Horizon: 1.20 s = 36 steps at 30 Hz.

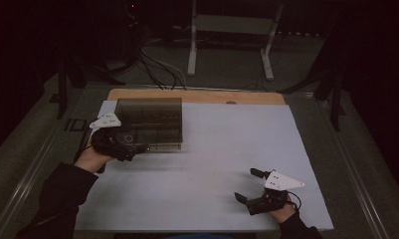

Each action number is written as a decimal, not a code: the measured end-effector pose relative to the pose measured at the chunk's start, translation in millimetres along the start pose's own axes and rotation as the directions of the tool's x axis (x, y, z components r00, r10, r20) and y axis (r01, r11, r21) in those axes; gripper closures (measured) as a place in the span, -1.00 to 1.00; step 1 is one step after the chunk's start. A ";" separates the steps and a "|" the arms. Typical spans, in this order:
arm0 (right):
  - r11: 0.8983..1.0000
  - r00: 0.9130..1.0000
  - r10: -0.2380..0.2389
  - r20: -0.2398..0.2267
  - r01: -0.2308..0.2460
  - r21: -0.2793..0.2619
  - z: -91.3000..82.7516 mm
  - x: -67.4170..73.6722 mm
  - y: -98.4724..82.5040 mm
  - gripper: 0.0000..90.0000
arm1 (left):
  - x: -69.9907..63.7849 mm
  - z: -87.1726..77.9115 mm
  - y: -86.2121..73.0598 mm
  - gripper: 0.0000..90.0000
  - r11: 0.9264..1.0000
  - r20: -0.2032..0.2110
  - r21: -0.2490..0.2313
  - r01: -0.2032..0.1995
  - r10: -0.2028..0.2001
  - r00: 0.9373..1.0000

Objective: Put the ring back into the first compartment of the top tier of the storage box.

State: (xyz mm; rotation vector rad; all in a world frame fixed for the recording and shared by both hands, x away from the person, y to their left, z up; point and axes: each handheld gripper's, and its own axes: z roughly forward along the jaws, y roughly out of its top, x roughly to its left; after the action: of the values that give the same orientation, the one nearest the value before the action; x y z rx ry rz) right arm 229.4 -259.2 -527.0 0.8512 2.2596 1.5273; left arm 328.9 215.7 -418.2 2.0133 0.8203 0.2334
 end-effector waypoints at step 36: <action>1.000 1.000 0.000 -0.002 0.000 0.000 -0.3 0.2 -0.1 -1.00 | -55.6 22.2 -51.8 -0.98 0.998 0.174 -0.005 -0.059 0.059 0.983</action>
State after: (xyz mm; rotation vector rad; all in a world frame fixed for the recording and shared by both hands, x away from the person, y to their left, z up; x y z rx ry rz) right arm 229.1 -259.3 -527.0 0.8499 2.2609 1.5287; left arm 273.2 183.7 -464.4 2.0279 0.6509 0.0891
